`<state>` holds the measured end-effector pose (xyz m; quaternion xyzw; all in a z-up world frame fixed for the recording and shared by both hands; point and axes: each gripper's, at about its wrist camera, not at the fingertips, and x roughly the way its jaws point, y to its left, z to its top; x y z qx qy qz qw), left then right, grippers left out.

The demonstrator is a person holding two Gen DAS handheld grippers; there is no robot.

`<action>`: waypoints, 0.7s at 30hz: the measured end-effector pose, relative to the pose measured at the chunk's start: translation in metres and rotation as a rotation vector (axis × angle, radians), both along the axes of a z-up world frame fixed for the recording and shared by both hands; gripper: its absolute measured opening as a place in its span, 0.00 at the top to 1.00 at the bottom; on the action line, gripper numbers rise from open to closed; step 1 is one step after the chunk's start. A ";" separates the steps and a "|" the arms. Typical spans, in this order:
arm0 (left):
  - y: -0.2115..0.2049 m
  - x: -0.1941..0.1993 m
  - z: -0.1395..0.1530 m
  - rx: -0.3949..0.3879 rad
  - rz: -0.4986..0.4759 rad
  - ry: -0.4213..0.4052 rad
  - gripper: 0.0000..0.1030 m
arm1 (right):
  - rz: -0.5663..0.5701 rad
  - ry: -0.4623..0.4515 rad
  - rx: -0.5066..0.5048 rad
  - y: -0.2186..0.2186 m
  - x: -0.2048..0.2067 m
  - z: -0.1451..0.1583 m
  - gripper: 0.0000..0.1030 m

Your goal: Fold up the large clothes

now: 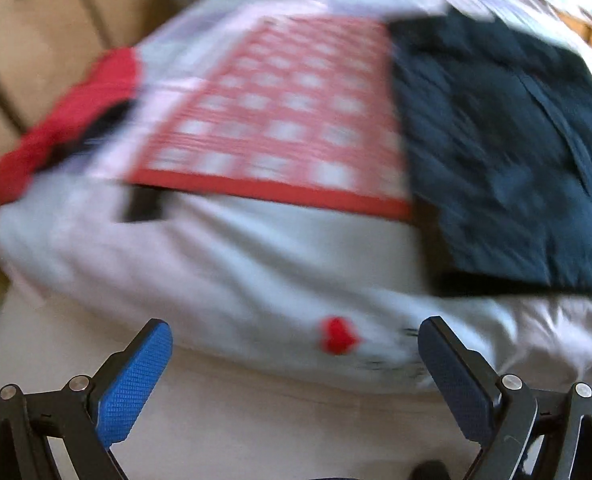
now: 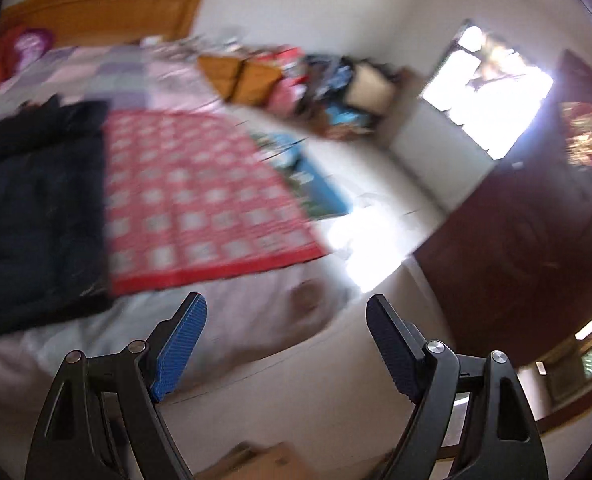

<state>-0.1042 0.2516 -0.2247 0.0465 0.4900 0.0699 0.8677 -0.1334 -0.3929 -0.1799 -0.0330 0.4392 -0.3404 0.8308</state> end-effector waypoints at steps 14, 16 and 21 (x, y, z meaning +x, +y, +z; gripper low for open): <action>-0.045 0.081 -0.095 -0.001 0.013 0.016 0.01 | 0.235 0.028 0.181 0.107 0.076 -0.138 0.17; -0.042 0.085 -0.096 0.009 0.019 0.008 0.01 | 0.233 0.025 0.187 0.107 0.082 -0.150 0.17; -0.041 0.093 -0.089 0.007 0.010 -0.025 0.01 | 0.212 0.031 0.181 0.100 0.105 -0.180 0.17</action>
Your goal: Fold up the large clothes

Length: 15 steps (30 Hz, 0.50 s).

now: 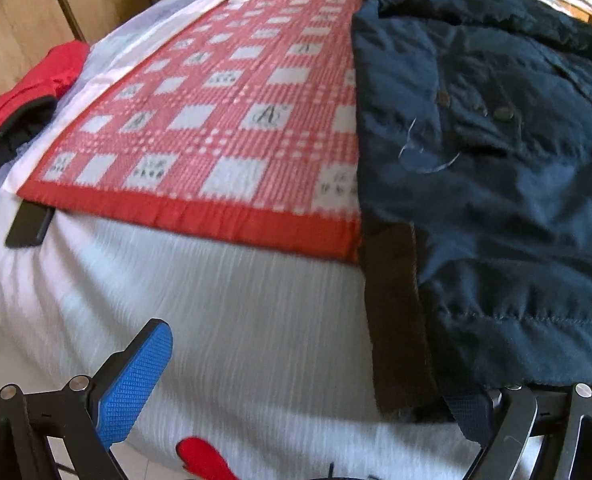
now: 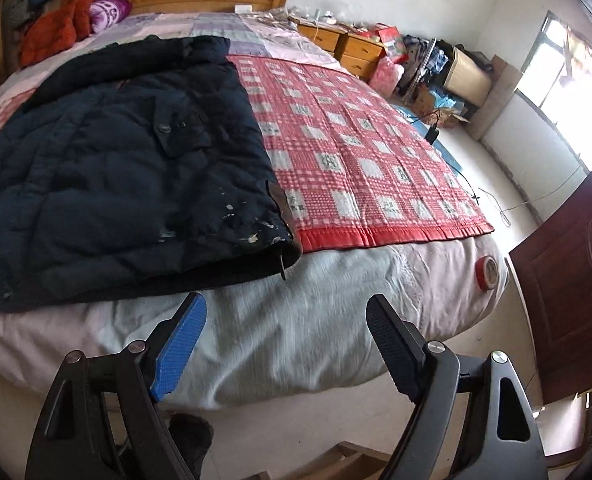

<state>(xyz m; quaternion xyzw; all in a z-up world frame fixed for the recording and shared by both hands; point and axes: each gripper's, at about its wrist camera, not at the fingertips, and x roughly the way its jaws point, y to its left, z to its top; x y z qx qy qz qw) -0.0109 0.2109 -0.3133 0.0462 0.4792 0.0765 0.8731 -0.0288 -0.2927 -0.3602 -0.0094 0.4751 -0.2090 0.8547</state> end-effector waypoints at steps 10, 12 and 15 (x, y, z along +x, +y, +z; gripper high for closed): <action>-0.008 0.010 0.002 0.000 -0.016 0.001 0.01 | -0.069 0.036 -0.055 -0.047 0.027 -0.034 0.18; -0.010 0.011 0.001 -0.001 -0.019 0.002 0.01 | -0.064 0.048 -0.050 -0.053 0.031 -0.040 0.18; -0.014 0.013 -0.001 -0.001 -0.025 0.000 0.01 | -0.024 0.045 -0.055 -0.053 0.042 -0.047 0.18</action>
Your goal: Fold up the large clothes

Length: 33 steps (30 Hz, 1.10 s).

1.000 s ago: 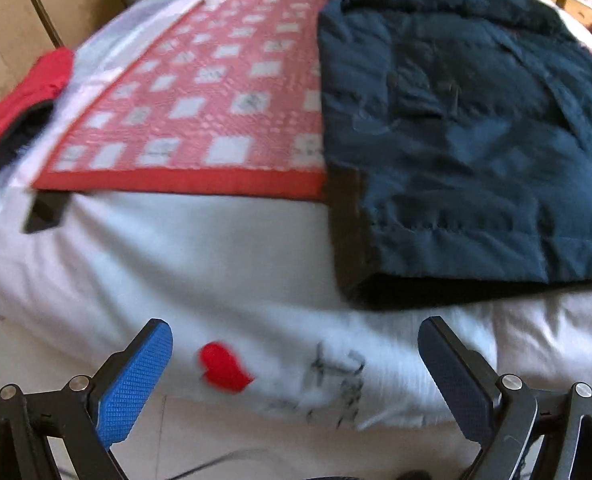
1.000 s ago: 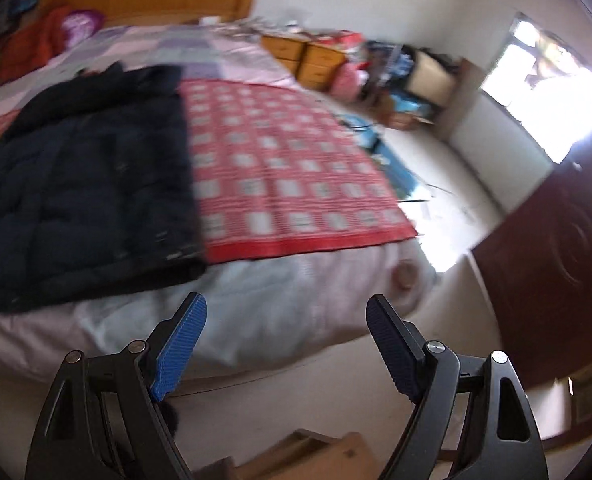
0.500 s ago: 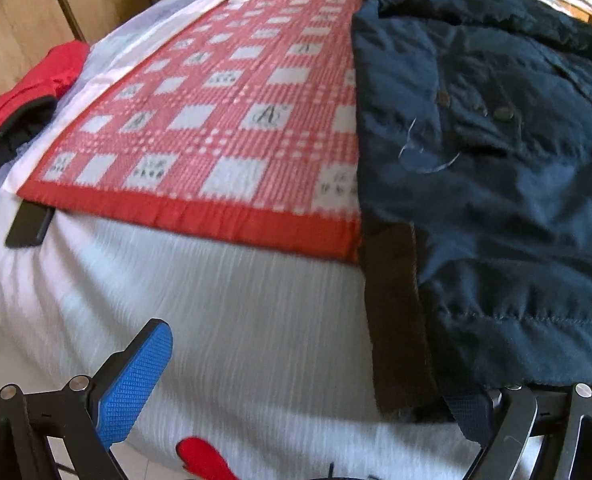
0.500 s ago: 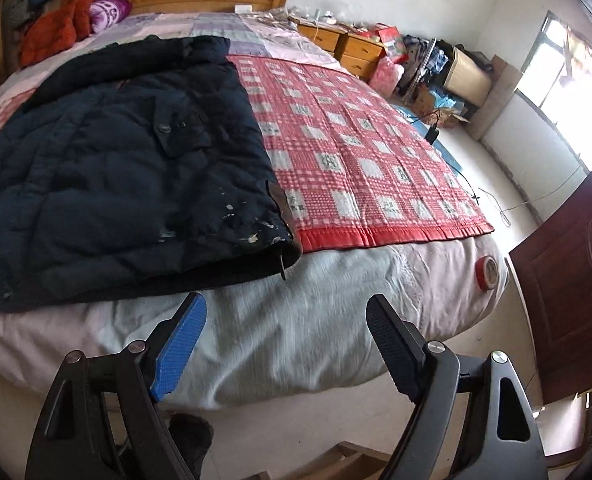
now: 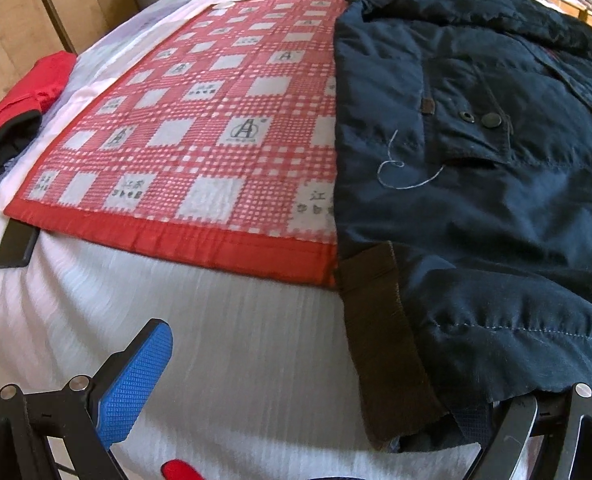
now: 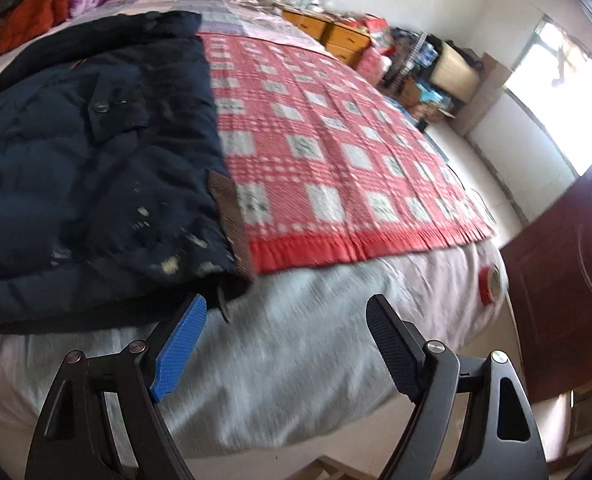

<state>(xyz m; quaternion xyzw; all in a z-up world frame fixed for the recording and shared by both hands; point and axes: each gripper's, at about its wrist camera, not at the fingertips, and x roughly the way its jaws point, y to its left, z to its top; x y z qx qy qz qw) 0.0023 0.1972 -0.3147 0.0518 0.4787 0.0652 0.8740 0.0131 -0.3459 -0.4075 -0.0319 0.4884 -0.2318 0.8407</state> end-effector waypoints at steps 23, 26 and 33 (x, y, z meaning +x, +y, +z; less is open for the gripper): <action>-0.001 0.019 -0.019 -0.073 -0.095 0.020 0.67 | 0.004 -0.064 0.207 -0.038 0.058 -0.016 0.81; 0.001 0.014 -0.012 -0.055 -0.099 0.020 0.68 | 0.006 -0.051 0.231 -0.039 0.053 -0.015 0.82; -0.001 0.009 0.013 -0.041 -0.126 0.015 0.80 | 0.027 -0.085 0.259 -0.035 0.042 0.019 0.84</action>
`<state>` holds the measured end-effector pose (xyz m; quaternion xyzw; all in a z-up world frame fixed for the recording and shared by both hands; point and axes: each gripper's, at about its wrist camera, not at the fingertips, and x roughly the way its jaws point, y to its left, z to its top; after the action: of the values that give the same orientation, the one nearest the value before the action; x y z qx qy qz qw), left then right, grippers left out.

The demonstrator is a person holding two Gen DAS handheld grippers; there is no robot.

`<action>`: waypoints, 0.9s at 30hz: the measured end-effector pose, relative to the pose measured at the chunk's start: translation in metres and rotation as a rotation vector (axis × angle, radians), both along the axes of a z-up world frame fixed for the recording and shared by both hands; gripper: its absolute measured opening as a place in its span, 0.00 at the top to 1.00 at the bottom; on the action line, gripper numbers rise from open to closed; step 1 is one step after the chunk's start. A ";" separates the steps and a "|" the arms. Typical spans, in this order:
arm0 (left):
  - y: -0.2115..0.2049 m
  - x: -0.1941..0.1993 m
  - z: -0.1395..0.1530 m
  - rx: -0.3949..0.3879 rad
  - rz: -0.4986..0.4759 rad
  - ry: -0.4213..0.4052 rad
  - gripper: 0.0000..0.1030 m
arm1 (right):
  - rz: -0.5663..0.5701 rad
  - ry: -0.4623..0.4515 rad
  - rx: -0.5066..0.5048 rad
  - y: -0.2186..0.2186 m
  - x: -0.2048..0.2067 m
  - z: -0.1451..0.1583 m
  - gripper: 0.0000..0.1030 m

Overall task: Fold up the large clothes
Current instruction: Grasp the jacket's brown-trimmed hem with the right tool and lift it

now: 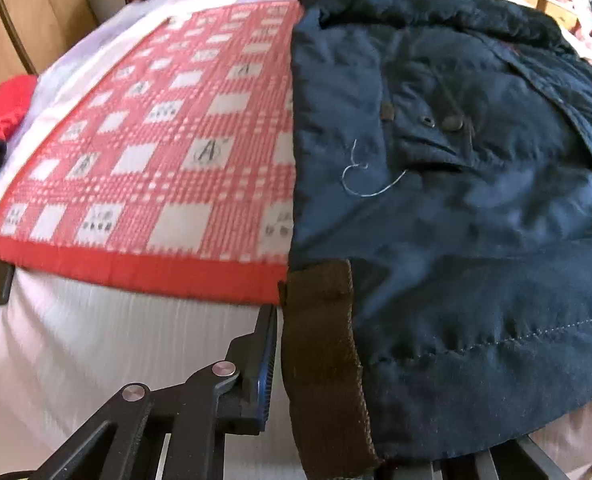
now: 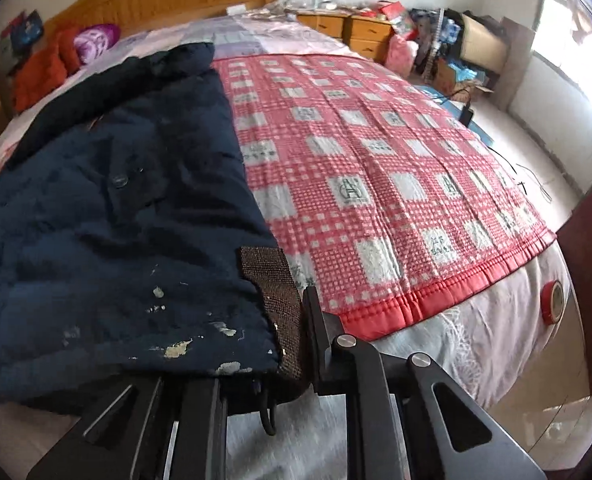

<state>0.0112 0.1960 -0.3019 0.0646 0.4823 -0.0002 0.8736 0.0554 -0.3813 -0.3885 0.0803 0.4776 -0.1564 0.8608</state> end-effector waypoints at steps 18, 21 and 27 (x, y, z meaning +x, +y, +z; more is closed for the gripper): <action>0.004 -0.066 0.116 0.065 -0.073 0.141 0.82 | 0.116 0.128 -0.010 0.022 -0.077 0.130 0.86; 0.001 -0.073 0.135 0.068 -0.098 0.192 0.82 | 0.138 0.164 -0.008 0.021 -0.091 0.164 0.86; -0.015 -0.018 0.186 0.118 -0.163 0.184 0.82 | 0.184 0.153 0.017 0.011 -0.054 0.223 0.87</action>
<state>-0.0067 0.1813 -0.1155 0.1548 0.5526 -0.0487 0.8175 0.0018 -0.3707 -0.1659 0.0313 0.5485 -0.0783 0.8319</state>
